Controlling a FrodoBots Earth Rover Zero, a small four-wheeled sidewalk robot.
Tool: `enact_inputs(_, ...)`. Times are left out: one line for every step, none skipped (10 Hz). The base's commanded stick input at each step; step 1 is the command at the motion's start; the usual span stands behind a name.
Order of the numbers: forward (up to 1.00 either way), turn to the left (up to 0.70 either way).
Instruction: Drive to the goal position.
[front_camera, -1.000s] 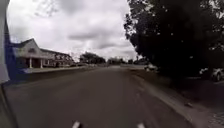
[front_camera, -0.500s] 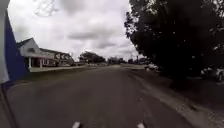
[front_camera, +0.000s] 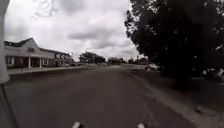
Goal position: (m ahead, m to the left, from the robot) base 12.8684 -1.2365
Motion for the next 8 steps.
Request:
enact_inputs(0.6, 0.0)
enact_inputs(0.6, 0.0)
enact_inputs(0.6, 0.0)
enact_inputs(0.6, 0.0)
enact_inputs(0.6, 0.0)
enact_inputs(0.6, 0.0)
enact_inputs(0.6, 0.0)
enact_inputs(0.6, 0.0)
